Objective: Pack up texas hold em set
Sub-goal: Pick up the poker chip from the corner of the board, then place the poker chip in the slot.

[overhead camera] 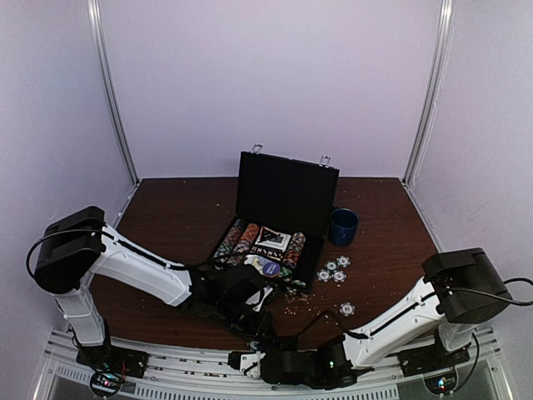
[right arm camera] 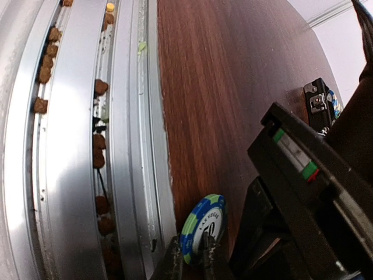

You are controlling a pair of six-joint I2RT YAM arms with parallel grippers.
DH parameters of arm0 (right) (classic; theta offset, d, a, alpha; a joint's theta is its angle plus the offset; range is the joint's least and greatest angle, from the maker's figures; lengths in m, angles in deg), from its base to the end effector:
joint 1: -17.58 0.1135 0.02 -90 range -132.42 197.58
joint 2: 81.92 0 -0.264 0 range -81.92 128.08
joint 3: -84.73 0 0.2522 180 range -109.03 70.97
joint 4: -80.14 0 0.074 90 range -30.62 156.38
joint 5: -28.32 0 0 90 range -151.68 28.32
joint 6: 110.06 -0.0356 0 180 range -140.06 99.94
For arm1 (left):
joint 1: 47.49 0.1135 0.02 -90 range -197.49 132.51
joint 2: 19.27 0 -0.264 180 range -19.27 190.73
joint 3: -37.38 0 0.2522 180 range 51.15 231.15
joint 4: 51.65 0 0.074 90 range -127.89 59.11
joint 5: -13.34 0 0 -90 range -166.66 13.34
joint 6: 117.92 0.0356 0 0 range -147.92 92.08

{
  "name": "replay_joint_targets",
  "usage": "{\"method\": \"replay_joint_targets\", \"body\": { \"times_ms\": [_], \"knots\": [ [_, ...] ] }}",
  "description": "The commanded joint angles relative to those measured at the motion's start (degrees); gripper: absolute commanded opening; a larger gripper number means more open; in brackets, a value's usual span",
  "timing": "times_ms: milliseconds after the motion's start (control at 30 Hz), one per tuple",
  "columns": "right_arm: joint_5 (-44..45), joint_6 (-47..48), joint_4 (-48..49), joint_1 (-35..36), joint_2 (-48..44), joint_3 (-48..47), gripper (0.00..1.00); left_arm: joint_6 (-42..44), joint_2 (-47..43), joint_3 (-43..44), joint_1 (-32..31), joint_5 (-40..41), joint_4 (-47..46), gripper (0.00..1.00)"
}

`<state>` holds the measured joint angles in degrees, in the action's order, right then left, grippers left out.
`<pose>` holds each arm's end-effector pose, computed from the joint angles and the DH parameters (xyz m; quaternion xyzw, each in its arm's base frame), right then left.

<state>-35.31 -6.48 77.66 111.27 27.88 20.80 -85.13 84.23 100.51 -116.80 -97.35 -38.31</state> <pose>-0.0071 0.3557 0.1017 -0.6847 0.6049 0.0596 0.4021 0.1074 -0.3200 0.1204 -0.1541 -0.9237 0.3504 0.0146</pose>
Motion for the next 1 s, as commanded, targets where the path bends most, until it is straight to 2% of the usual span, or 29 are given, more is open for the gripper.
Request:
{"method": "replay_joint_targets", "body": {
  "times_ms": [0, 167, 267, 467, 600, 867, 967],
  "knots": [
    [-3.1, -0.4, -4.3, 0.4, 4.2, -0.2, 0.07, -0.1, 1.5, -1.6, -0.1, 0.2, 4.1, 0.08],
    [-1.1, -1.2, -4.4, 0.4, 4.0, -0.5, 0.0, -0.1, 0.9, -1.8, -0.1, 0.7, 4.3, 0.08],
    [-0.2, -2.1, -4.4, 0.4, 2.5, 0.2, 0.0, 0.2, -0.7, -1.4, 0.2, 2.5, 5.9, 0.1],
    [-1.6, -3.6, -4.7, 0.0, -3.2, 2.6, 0.0, 0.6, -6.9, -0.7, 3.8, 7.4, 9.5, 0.2],
    [-3.8, -5.8, -6.5, 0.0, -9.5, 4.4, 0.0, 0.5, -11.9, -0.9, 6.9, 10.6, 11.4, 0.32],
    [-4.5, -19.1, -14.0, -1.4, -23.5, 7.6, 0.0, 0.8, -23.4, -2.8, 11.9, 17.3, 15.0, 0.47],
    [-3.8, -23.7, -18.8, -4.7, -27.1, 7.4, 0.0, 0.4, -28.5, -4.0, 14.7, 19.2, 16.0, 0.49]
  ]
}}
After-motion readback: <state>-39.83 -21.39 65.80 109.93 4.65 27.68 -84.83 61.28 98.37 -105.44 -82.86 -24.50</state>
